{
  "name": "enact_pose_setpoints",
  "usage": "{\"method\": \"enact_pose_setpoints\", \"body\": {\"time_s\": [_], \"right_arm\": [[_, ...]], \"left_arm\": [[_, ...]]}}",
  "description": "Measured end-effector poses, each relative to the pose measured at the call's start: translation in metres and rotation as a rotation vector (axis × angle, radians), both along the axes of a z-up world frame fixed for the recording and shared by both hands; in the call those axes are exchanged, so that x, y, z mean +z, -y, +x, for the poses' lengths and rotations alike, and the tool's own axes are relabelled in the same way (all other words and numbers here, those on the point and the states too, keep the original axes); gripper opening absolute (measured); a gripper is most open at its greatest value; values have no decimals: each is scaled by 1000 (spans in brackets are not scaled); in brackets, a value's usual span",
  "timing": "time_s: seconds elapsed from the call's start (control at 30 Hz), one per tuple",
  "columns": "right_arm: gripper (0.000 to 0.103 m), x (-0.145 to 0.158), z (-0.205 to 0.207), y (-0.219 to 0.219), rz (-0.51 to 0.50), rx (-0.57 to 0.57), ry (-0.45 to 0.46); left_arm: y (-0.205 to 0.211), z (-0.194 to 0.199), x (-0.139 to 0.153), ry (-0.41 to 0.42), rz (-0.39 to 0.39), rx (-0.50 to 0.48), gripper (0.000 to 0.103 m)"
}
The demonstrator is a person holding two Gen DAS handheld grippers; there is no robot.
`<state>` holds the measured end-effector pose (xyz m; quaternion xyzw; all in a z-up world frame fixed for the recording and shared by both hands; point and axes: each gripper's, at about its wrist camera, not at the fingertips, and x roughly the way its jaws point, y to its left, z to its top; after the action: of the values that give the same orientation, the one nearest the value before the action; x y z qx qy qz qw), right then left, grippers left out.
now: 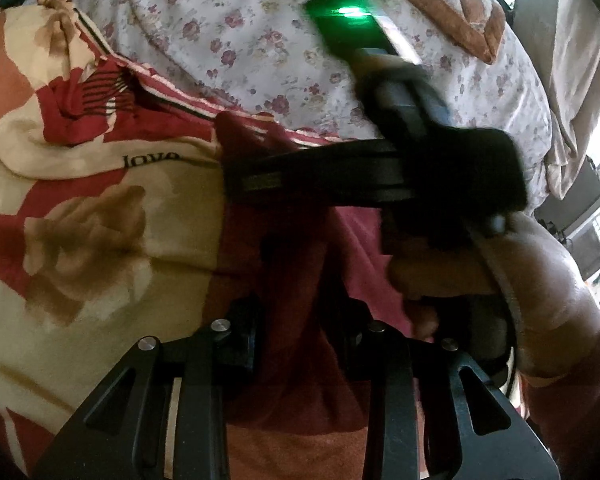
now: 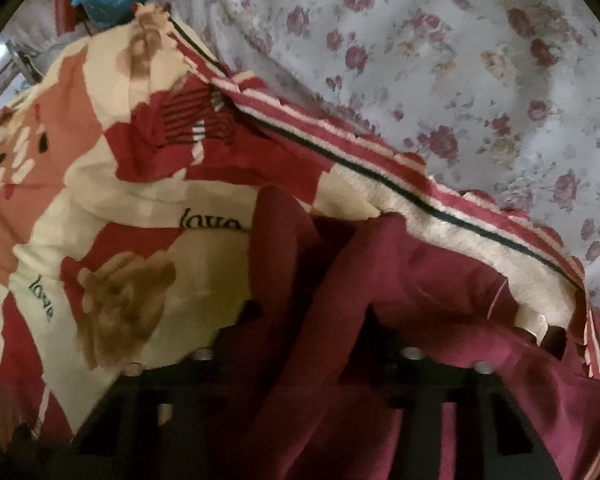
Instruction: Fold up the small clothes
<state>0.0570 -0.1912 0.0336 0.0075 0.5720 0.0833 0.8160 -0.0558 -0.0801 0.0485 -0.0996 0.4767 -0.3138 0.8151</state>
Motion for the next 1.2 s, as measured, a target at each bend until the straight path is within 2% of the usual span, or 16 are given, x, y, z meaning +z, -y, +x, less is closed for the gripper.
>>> {"method": "enact_pose_setpoints", "body": {"time_s": [0.03, 0.13, 0.17, 0.27, 0.4, 0.8, 0.83, 0.87, 0.97, 1.07, 1.2], "right_arm": [[35, 3, -3, 6, 24, -3, 13], [33, 8, -10, 24, 95, -33, 30], [33, 9, -11, 28, 113, -43, 32], [33, 8, -15, 40, 175, -78, 43], [33, 11, -19, 41, 202, -98, 46], [33, 10, -21, 42, 218, -103, 38], [33, 11, -21, 42, 216, -102, 40], [33, 11, -21, 42, 212, -104, 44], [28, 17, -25, 42, 214, -89, 56], [26, 30, -31, 48, 213, -81, 85], [25, 55, -47, 68, 224, -84, 129]], "left_arm": [[0, 1, -1, -5, 7, 6, 34], [-1, 1, -6, -21, 14, 22, 63], [-1, 1, -8, -22, 19, 34, 66], [5, 1, -16, -23, 64, 39, 66], [10, -1, -21, -5, 94, 45, 66], [11, 1, -25, 1, 93, 51, 65], [11, 0, -25, 1, 93, 50, 60], [11, 0, -24, 5, 87, 47, 41], [16, -3, -21, 9, 67, 15, 22], [23, -10, -6, 35, 41, -14, 16], [38, -22, 20, 73, 22, -55, 15]]}}
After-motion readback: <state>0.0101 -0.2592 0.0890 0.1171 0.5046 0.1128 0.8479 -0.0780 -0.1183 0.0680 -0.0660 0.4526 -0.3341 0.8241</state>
